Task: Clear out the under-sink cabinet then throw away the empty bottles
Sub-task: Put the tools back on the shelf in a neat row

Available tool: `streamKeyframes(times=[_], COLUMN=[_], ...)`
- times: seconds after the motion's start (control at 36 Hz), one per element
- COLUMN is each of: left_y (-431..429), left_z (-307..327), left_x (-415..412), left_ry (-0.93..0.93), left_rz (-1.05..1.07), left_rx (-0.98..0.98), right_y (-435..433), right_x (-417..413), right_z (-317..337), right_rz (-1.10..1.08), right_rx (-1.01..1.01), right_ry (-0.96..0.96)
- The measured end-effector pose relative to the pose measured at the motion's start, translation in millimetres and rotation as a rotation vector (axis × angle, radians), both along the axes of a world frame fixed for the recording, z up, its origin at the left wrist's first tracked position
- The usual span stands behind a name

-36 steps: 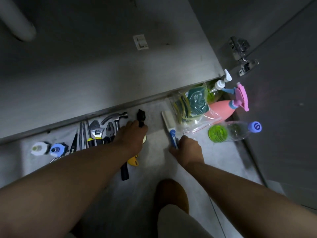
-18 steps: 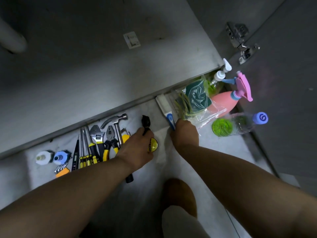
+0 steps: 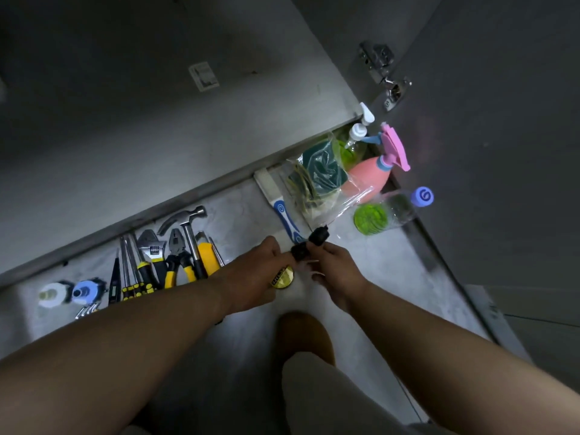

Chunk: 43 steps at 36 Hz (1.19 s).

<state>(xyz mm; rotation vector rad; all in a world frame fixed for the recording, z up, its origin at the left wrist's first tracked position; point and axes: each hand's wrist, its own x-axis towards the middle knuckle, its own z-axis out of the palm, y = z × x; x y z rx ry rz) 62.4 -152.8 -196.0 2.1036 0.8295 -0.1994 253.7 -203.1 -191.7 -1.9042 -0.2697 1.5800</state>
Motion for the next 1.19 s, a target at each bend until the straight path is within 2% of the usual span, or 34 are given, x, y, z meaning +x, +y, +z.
streamKeyframes(times=[0.14,0.31,0.39,0.42,0.47,0.56,0.58,0.67,0.83,0.97,1.11,1.19], left_y=[-0.7,-0.4,1.8,2.7,4.4,3.9,3.0,1.1,-2.6,-4.6,-2.4,1.8], left_z=[3.2,6.8,8.9,9.9,11.3,12.6,12.8,14.5,14.6,6.1,3.8,8.0], left_x=[8.1,5.9,7.7,9.1,12.6,18.5,20.0,23.9,21.5,-3.9,-38.6,-59.6], left_ry=[-0.020,-0.037,-0.077,-0.091,-0.116,-0.145,-0.147,-0.146,-0.083,0.021,0.124,0.194], left_rz=[0.176,0.272,0.338,0.363,0.403,0.422,0.423,0.417,0.447,0.351,0.287,0.246], left_rx=[-0.114,-0.142,-0.146,-0.147,-0.141,-0.125,-0.124,-0.114,-0.158,-0.083,0.025,0.042], right_y=[2.5,34.3,33.0,28.4,17.0,3.0,-0.6,-8.4,-17.7,-23.3,-22.7,-21.0], right_x=[32.2,40.0,31.0,23.8,7.8,-11.4,-13.8,-16.5,9.5,43.9,53.5,44.5], right_z=[-13.2,-20.1,-20.6,-19.2,-15.2,-4.6,-3.3,-2.8,-9.6,-24.5,-36.5,-32.9], right_rz=[-0.108,-0.157,0.079,0.117,0.103,0.126,0.167,0.181,-0.119,-0.356,-0.205,-0.054], right_rx=[-0.176,-0.216,-0.279,-0.245,-0.101,-0.009,-0.004,0.029,0.018,-0.010,-0.073,-0.237], right_ry=[-0.244,-0.312,-0.613,-0.659,-0.531,-0.066,0.031,0.075,-0.143,-0.308,-0.464,-0.658])
